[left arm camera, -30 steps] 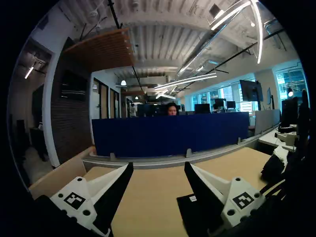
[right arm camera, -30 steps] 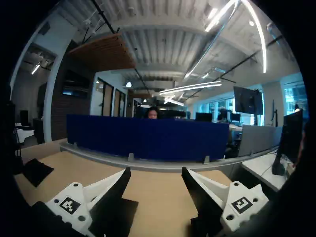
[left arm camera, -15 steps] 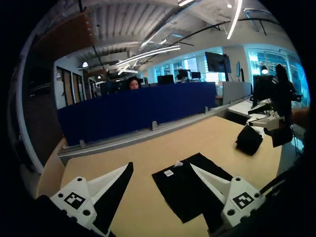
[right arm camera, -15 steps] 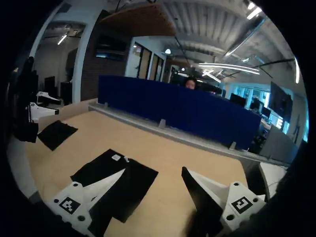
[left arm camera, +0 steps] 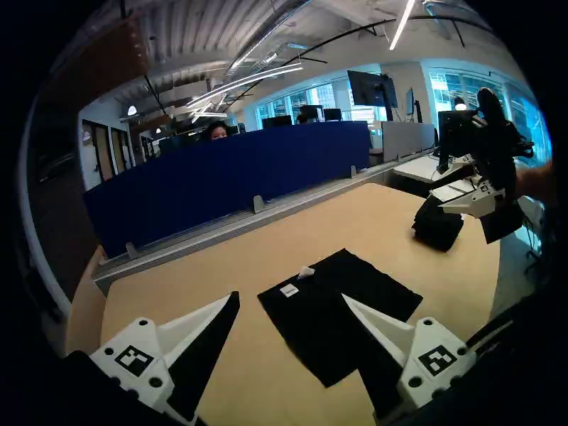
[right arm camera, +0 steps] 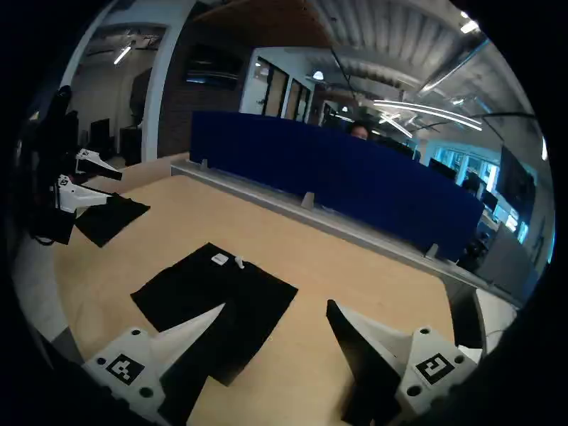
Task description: Fold towel
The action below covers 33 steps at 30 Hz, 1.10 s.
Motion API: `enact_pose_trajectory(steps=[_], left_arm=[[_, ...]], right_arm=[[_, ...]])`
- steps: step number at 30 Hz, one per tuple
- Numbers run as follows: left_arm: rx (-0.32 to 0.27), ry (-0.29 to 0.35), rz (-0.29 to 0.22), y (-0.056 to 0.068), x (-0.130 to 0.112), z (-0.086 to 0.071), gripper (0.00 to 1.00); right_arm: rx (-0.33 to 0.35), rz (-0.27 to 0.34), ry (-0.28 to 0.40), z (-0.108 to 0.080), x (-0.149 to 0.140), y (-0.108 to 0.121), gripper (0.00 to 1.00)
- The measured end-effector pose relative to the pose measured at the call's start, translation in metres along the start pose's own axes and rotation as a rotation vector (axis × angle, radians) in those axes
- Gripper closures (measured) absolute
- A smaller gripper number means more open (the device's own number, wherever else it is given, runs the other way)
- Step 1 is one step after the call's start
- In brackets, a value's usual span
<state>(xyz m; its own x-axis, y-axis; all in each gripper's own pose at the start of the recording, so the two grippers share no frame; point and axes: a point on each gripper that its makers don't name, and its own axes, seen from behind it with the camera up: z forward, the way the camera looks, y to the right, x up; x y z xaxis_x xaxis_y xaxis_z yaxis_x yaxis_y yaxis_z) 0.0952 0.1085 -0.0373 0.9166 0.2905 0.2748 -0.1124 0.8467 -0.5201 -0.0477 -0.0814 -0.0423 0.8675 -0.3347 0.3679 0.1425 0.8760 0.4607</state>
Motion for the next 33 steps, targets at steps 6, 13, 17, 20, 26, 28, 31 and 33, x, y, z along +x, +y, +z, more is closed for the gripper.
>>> enact_pose_trajectory(steps=[6, 13, 17, 20, 26, 28, 31, 33], left_arm=[[-0.016, -0.044, 0.009, 0.009, -0.029, 0.008, 0.04], [-0.026, -0.086, 0.019, 0.017, -0.059, 0.020, 0.04], [-0.030, -0.109, 0.022, 0.022, -0.076, 0.026, 0.04], [-0.041, -0.134, 0.022, 0.028, -0.090, 0.030, 0.04], [-0.076, -0.190, 0.008, 0.043, -0.117, 0.036, 0.04], [-0.087, -0.211, 0.000, 0.048, -0.127, 0.038, 0.04], [-0.096, -0.238, -0.009, 0.052, -0.142, 0.041, 0.04], [-0.099, -0.253, -0.011, 0.054, -0.151, 0.043, 0.04]], right_arm=[[0.011, 0.002, -0.024, 0.011, -0.022, -0.007, 0.00], [0.034, -0.002, -0.051, 0.023, -0.050, -0.019, 0.00], [0.042, -0.005, -0.078, 0.029, -0.068, -0.025, 0.00], [0.053, -0.002, -0.105, 0.032, -0.083, -0.029, 0.00], [0.088, 0.000, -0.168, 0.038, -0.111, -0.041, 0.00], [0.100, -0.003, -0.187, 0.040, -0.120, -0.045, 0.00], [0.113, -0.008, -0.207, 0.043, -0.132, -0.051, 0.00], [0.119, -0.010, -0.219, 0.046, -0.140, -0.054, 0.00]])
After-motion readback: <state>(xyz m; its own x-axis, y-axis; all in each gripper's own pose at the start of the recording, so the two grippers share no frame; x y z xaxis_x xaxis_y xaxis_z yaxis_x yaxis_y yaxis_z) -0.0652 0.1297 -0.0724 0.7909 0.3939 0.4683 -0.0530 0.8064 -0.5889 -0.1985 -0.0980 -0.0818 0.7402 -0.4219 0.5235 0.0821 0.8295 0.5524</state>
